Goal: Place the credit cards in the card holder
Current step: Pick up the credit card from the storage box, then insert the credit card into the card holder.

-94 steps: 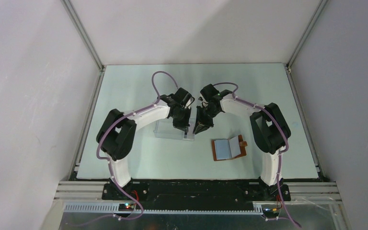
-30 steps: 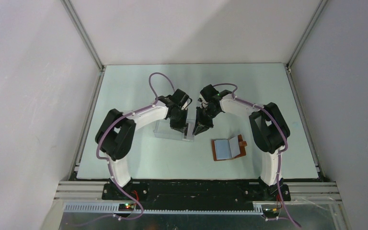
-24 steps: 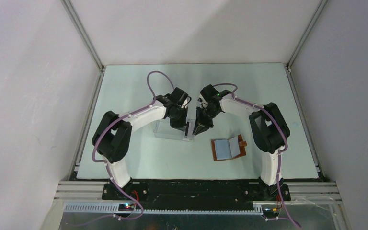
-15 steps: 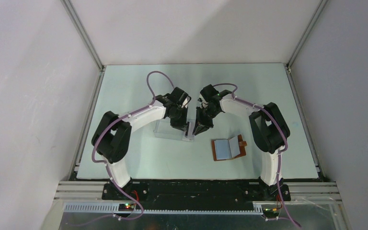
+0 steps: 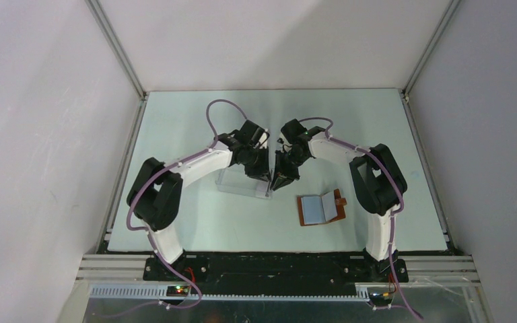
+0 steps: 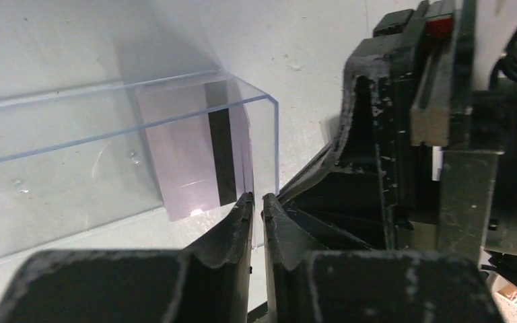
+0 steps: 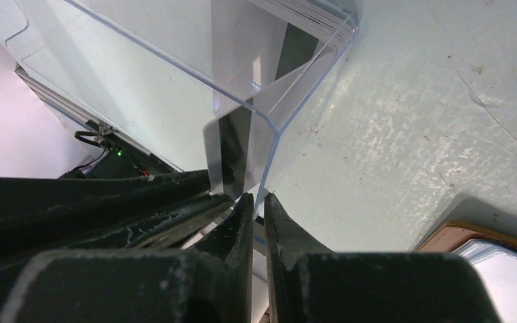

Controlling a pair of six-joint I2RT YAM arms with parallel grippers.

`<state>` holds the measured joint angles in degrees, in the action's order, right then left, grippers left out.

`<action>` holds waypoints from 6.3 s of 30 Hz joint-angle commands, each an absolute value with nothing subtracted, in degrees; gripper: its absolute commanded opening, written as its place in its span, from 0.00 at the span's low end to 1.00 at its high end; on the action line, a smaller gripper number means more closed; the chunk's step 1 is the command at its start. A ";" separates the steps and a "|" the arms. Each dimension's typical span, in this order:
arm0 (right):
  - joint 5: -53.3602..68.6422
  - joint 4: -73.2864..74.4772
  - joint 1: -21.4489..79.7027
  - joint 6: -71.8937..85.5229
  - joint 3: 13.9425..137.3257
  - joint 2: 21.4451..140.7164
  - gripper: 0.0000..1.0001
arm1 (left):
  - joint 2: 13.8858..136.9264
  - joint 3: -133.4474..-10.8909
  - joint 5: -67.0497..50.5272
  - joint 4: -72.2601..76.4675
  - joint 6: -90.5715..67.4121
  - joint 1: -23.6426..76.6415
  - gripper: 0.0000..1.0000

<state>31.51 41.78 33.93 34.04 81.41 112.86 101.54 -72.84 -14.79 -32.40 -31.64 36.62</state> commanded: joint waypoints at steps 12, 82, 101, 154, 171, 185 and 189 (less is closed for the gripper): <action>31.78 42.37 34.83 32.87 82.62 114.06 0.12 | 102.14 -70.03 -13.94 -29.98 -32.09 36.88 0.21; 62.95 -12.20 23.25 59.35 54.90 70.70 0.00 | 64.26 -43.66 -40.41 23.19 -68.73 30.50 0.64; 30.84 35.60 17.90 19.36 47.73 64.02 0.00 | 70.88 -48.68 -17.71 -12.68 -49.48 43.35 0.61; 35.65 29.92 6.50 17.00 39.37 78.64 0.00 | 109.34 -63.28 -17.88 -13.94 -47.81 53.94 0.17; 35.35 31.97 7.35 17.92 39.01 84.35 0.00 | 110.99 -63.30 -16.99 -16.02 -46.57 51.36 0.14; 31.17 37.96 8.99 19.47 42.44 89.20 0.00 | 112.96 -65.65 -16.22 -18.30 -45.09 51.18 0.11; 30.82 39.63 9.59 20.25 42.88 88.85 0.00 | 113.66 -66.74 -15.37 -19.48 -44.62 50.76 0.09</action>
<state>34.92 35.18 8.34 19.66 42.50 87.81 111.13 -65.73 -20.71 -17.02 -47.46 51.66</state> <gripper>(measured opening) 0.010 0.101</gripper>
